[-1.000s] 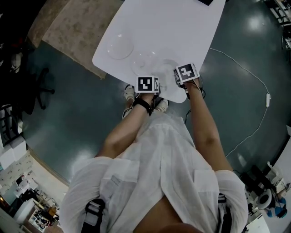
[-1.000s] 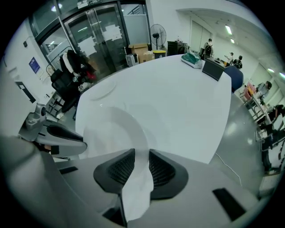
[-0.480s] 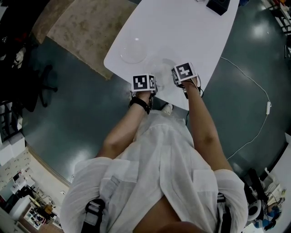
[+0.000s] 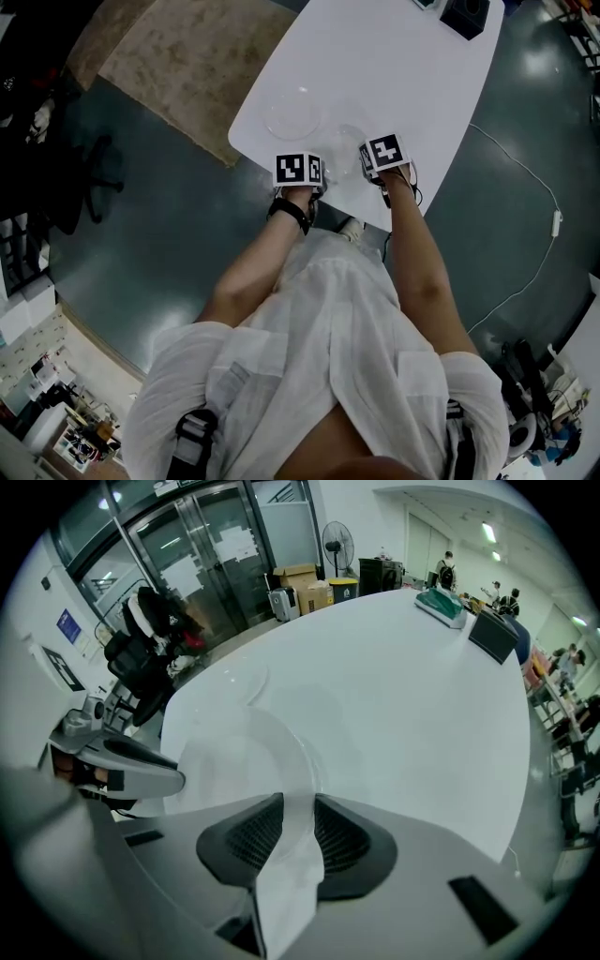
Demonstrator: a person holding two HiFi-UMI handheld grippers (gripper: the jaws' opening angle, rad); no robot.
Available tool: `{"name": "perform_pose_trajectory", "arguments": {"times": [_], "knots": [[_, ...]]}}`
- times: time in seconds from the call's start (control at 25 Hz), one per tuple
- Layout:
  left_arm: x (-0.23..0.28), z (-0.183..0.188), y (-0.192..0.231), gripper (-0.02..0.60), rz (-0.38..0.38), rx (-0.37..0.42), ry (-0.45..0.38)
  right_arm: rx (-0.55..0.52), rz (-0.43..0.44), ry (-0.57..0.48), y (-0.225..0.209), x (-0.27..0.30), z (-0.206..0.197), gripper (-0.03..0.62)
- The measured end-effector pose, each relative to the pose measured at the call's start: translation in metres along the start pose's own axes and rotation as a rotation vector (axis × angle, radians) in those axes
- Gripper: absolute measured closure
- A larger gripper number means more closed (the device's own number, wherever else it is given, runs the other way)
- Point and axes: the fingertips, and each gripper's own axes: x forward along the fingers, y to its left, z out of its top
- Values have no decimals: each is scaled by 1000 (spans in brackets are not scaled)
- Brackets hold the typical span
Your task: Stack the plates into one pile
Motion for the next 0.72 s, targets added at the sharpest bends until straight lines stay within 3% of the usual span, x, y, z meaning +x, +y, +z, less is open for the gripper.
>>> {"name": "perform_pose_trajectory", "arguments": {"times": [0.2, 0.44, 0.72], "knots": [[1, 8, 2, 516, -32, 22, 32, 5, -26, 2, -1, 2, 9, 467], [7, 5, -8, 402, -110, 77, 68, 8, -35, -25, 0, 0, 14, 453], [0, 7, -6, 368, -84, 188, 74, -19, -33, -73, 9, -8, 34, 448]]}}
